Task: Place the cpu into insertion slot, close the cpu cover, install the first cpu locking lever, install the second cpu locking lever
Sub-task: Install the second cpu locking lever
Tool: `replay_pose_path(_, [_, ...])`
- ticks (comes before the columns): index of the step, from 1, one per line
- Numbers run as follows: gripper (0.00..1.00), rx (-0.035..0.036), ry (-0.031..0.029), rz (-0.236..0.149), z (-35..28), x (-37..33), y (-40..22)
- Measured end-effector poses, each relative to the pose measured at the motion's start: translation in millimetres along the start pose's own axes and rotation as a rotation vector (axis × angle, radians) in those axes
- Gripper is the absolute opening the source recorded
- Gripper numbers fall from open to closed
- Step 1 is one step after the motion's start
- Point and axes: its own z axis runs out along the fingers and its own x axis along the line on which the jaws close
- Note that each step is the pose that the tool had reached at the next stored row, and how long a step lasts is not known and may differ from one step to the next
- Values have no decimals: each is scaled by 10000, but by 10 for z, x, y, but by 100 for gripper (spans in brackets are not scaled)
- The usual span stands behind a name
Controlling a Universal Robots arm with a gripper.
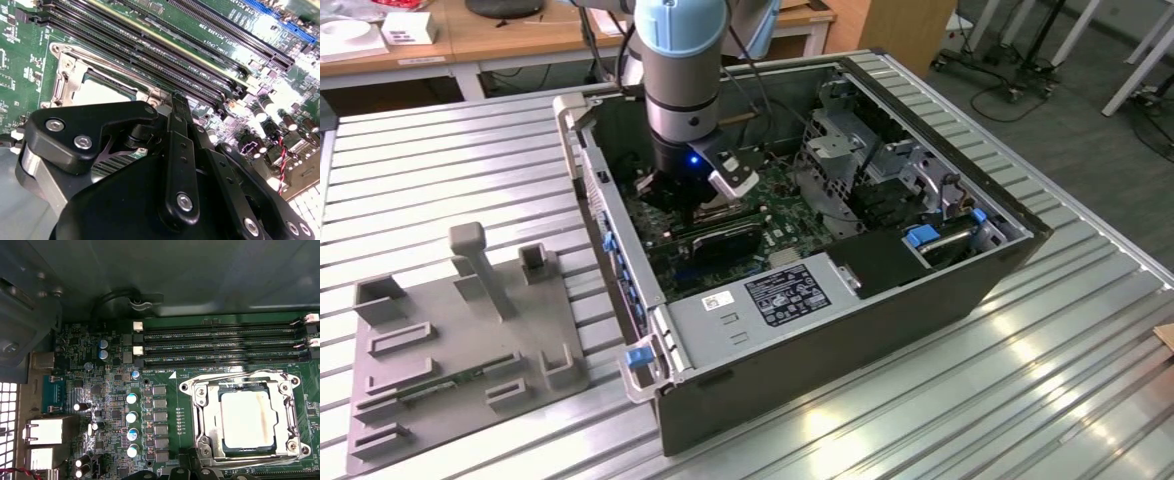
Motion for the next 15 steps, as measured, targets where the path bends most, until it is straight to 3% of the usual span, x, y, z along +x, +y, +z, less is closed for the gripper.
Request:
replay_pose_path(13, [10,17,2,-2,-250,-16,29])
replay_pose_path(15, [10,18,0,-1,-262,-17,31])
